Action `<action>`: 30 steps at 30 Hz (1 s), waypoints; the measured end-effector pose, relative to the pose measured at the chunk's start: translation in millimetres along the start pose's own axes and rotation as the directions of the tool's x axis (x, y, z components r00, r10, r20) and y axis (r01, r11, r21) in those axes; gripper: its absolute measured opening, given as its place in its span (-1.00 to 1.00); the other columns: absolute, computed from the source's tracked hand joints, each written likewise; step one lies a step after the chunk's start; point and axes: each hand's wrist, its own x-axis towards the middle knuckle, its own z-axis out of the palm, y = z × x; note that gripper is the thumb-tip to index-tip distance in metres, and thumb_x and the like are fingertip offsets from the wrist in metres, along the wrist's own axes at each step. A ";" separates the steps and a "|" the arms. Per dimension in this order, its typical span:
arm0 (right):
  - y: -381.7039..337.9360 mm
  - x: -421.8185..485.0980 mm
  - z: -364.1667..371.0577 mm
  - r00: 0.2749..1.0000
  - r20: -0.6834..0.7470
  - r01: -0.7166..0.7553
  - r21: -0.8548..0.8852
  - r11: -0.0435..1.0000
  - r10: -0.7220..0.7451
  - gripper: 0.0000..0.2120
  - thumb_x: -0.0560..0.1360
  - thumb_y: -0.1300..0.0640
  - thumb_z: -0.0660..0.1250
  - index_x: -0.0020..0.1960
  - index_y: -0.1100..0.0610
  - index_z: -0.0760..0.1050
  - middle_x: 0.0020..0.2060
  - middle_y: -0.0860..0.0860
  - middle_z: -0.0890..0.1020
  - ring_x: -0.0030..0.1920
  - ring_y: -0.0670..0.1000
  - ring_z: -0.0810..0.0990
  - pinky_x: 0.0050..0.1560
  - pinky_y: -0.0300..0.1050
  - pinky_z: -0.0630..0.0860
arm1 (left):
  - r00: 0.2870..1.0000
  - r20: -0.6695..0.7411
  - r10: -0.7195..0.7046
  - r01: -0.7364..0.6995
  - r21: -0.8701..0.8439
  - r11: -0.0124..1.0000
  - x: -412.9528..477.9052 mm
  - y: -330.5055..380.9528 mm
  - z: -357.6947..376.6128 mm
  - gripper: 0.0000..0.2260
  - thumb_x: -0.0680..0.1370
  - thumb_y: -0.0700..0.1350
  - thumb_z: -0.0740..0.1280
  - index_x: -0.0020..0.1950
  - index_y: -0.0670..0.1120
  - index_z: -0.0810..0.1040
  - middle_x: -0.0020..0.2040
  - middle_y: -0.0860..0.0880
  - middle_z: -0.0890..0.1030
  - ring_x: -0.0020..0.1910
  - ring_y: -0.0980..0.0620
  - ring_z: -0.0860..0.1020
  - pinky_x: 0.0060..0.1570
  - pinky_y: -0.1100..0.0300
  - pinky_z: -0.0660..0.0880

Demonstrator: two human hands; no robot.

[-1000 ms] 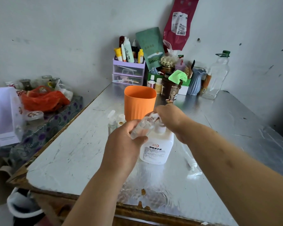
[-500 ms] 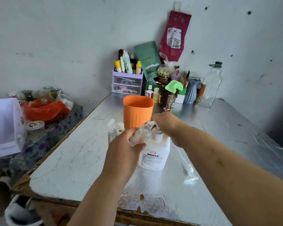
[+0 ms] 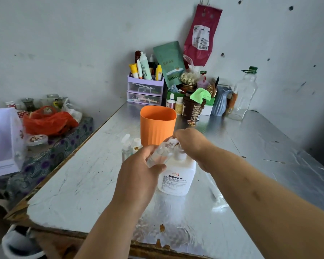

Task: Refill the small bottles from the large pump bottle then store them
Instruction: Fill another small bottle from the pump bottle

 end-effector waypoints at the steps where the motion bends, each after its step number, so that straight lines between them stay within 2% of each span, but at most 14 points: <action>1: 1.4 1.8 1.0 1.000 0.005 0.000 -0.012 1.000 0.000 -0.70 0.57 0.27 0.01 -0.32 0.11 0.24 -0.31 0.14 0.32 -0.30 0.06 0.29 -0.27 -0.10 0.26 | 1.000 -0.001 -0.002 0.002 0.003 1.000 0.5 -1.1 0.7 -0.62 0.54 -0.01 0.39 0.36 0.12 0.48 0.26 0.13 0.59 0.08 0.14 0.54 0.05 0.21 0.44; 5: 3.0 2.6 1.9 1.000 -0.001 -0.006 -0.006 1.000 0.006 -0.63 0.62 0.26 -0.02 -0.35 0.06 0.19 -0.37 -0.01 0.27 -0.39 -0.10 0.22 -0.35 -0.28 0.22 | 1.000 0.010 -0.006 0.006 0.004 1.000 1.6 -2.0 2.4 -0.63 0.55 -0.02 0.39 0.35 0.12 0.49 0.22 0.13 0.60 0.02 0.15 0.53 -0.01 0.26 0.45; 7: 1.4 1.3 1.5 0.999 0.034 0.015 -0.100 0.995 -0.012 -0.66 0.61 0.25 0.00 -0.33 0.08 0.24 -0.36 0.03 0.31 -0.38 -0.07 0.25 -0.34 -0.24 0.24 | 1.000 0.013 -0.012 0.012 0.004 1.000 2.5 -1.1 1.9 -0.62 0.54 -0.03 0.40 0.35 0.12 0.48 0.23 0.12 0.60 0.06 0.13 0.56 0.05 0.19 0.50; 10: -0.9 -2.3 -1.1 0.999 0.037 -0.038 -0.017 0.999 0.038 -0.83 0.53 0.20 0.07 -0.19 0.13 0.39 -0.25 0.11 0.42 -0.25 0.05 0.36 -0.23 -0.11 0.29 | 1.000 0.015 -0.006 0.006 0.000 1.000 2.4 1.2 0.1 -0.62 0.54 -0.05 0.40 0.36 0.11 0.48 0.24 0.12 0.59 0.03 0.17 0.50 0.03 0.22 0.44; 13: -5.3 -5.9 -5.4 0.997 0.048 -0.054 -0.007 0.999 0.054 -0.85 0.51 0.18 0.09 -0.14 0.13 0.42 -0.20 0.10 0.44 -0.20 0.06 0.37 -0.17 -0.08 0.31 | 1.000 0.020 0.016 -0.016 0.003 1.000 1.1 3.9 -2.9 -0.62 0.55 -0.05 0.39 0.36 0.10 0.48 0.25 0.13 0.59 0.00 0.23 0.45 0.00 0.28 0.37; 16: -6.3 -5.5 -6.1 0.998 0.039 -0.045 -0.016 0.999 0.045 -0.85 0.51 0.19 0.08 -0.15 0.14 0.40 -0.21 0.10 0.42 -0.20 0.05 0.35 -0.16 -0.06 0.30 | 0.999 0.027 0.020 -0.020 -0.001 1.000 0.8 5.3 -4.4 -0.64 0.55 -0.04 0.39 0.34 0.12 0.49 0.22 0.14 0.60 -0.03 0.22 0.47 -0.11 0.35 0.36; 18: -5.8 -3.8 -5.3 0.999 0.030 -0.040 -0.019 0.999 0.040 -0.84 0.52 0.21 0.06 -0.20 0.14 0.36 -0.23 0.11 0.40 -0.22 0.04 0.34 -0.18 -0.08 0.29 | 0.999 0.029 0.016 -0.016 -0.003 1.000 0.7 6.1 -5.1 -0.64 0.55 -0.03 0.39 0.34 0.13 0.49 0.22 0.15 0.60 -0.03 0.22 0.47 -0.09 0.34 0.36; 21: -4.4 1.6 -4.3 0.999 0.024 0.026 -0.061 0.998 -0.024 -0.70 0.58 0.21 0.04 -0.32 0.13 0.32 -0.36 0.03 0.37 -0.35 -0.04 0.31 -0.32 -0.17 0.28 | 1.000 0.024 0.017 -0.017 -0.010 1.000 2.2 4.5 -4.6 -0.63 0.55 -0.04 0.40 0.34 0.12 0.49 0.22 0.14 0.60 -0.02 0.21 0.47 -0.09 0.33 0.34; 26: -0.7 5.9 -4.1 0.994 0.046 0.103 -0.164 0.981 -0.097 -0.64 0.61 0.24 0.02 -0.36 0.08 0.26 -0.38 -0.01 0.32 -0.39 -0.09 0.26 -0.35 -0.25 0.24 | 1.000 0.017 0.014 -0.014 -0.017 1.000 4.7 1.2 -2.6 -0.62 0.54 -0.05 0.40 0.35 0.12 0.49 0.22 0.15 0.59 0.00 0.23 0.45 -0.05 0.32 0.36; 30: 1.0 9.4 -0.9 0.994 0.037 0.107 -0.255 0.961 -0.101 -0.61 0.61 0.30 0.01 -0.36 0.04 0.19 -0.37 -0.02 0.27 -0.39 -0.12 0.21 -0.35 -0.31 0.22 | 1.000 0.014 0.007 -0.007 -0.023 1.000 7.5 -3.6 1.6 -0.65 0.54 -0.05 0.40 0.32 0.14 0.51 0.01 0.23 0.55 -0.11 0.30 0.45 -0.22 0.45 0.31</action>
